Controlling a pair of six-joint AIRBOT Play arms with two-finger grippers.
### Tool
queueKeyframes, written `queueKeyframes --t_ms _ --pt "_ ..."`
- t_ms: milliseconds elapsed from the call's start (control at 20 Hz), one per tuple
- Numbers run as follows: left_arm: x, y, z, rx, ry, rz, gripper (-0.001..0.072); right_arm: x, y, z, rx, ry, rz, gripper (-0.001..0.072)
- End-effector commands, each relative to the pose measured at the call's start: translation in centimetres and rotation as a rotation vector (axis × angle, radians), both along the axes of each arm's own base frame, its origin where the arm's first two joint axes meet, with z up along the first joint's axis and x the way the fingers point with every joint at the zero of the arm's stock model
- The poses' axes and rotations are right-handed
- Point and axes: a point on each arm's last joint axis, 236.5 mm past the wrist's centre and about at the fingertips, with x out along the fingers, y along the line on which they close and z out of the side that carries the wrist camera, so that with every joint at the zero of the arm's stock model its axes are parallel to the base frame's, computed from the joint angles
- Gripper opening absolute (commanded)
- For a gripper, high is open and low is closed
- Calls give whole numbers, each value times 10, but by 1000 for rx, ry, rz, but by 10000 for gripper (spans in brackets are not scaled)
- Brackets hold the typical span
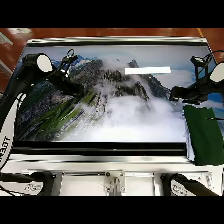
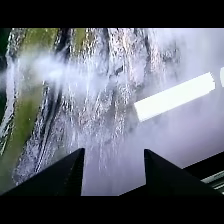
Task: Fold the shirts.
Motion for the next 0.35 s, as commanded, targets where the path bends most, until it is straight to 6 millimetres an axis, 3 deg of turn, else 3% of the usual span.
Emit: queueKeyframes --t_ms 0,300 --pt "-8 1 -3 0 42 -2 445 -1 3 -2 -6 9 9 690" --pt "-19 10 -7 45 77 -42 445 -1 3 -2 -6 9 9 690"
